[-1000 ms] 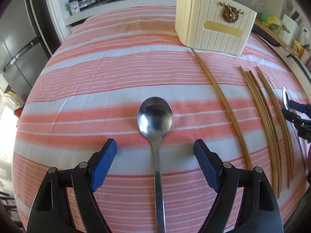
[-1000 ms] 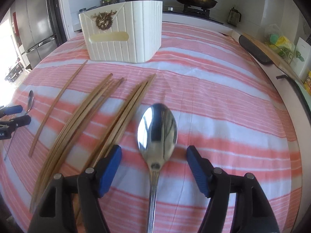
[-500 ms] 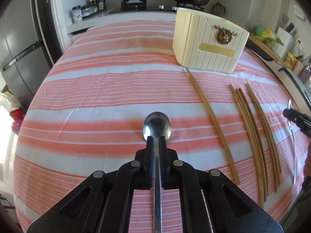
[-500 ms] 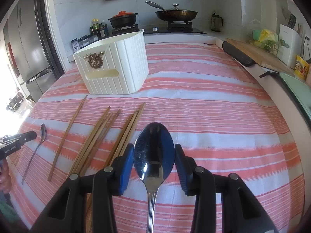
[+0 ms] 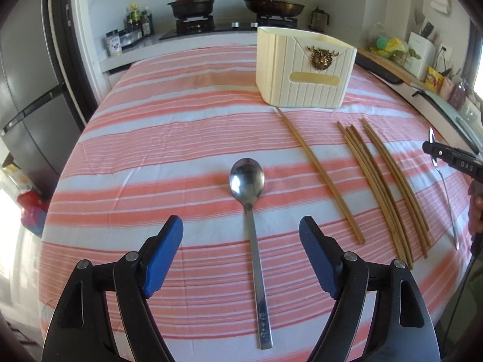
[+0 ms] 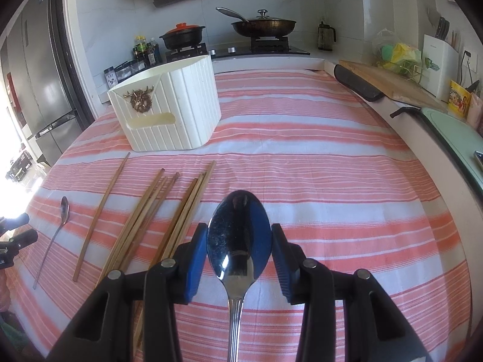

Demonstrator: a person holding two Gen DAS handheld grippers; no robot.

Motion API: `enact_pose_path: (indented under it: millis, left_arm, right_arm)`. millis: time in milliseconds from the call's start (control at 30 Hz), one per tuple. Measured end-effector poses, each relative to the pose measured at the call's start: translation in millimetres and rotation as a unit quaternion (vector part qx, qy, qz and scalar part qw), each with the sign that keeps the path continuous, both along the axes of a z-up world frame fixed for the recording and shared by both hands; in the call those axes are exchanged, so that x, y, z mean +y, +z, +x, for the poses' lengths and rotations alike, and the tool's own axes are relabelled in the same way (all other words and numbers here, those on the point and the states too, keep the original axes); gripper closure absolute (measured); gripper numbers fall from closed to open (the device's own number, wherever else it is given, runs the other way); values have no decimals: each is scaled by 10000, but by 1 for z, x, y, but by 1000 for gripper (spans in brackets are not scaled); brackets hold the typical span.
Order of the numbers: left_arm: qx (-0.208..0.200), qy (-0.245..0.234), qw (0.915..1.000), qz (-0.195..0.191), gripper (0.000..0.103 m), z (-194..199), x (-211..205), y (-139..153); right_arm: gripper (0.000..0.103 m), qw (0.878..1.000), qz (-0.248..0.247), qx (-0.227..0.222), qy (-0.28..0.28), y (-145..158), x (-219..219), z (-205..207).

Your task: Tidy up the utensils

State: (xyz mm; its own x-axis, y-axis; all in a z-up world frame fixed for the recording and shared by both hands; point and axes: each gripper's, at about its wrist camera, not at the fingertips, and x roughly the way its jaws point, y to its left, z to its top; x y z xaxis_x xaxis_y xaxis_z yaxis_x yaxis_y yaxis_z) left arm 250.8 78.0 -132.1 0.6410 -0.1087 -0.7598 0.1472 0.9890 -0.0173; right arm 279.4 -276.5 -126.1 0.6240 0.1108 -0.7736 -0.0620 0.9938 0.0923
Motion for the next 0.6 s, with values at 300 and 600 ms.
enact_pose_path:
  millis: [300, 600]
  left_arm:
    - [202, -370, 9991, 67, 17, 9, 1, -9]
    - [458, -12, 9977, 496, 17, 59, -22, -31]
  right_arm:
    - [61, 9999, 75, -83, 28, 8, 1, 0]
    - [61, 9998, 105, -89, 117, 11, 6, 1]
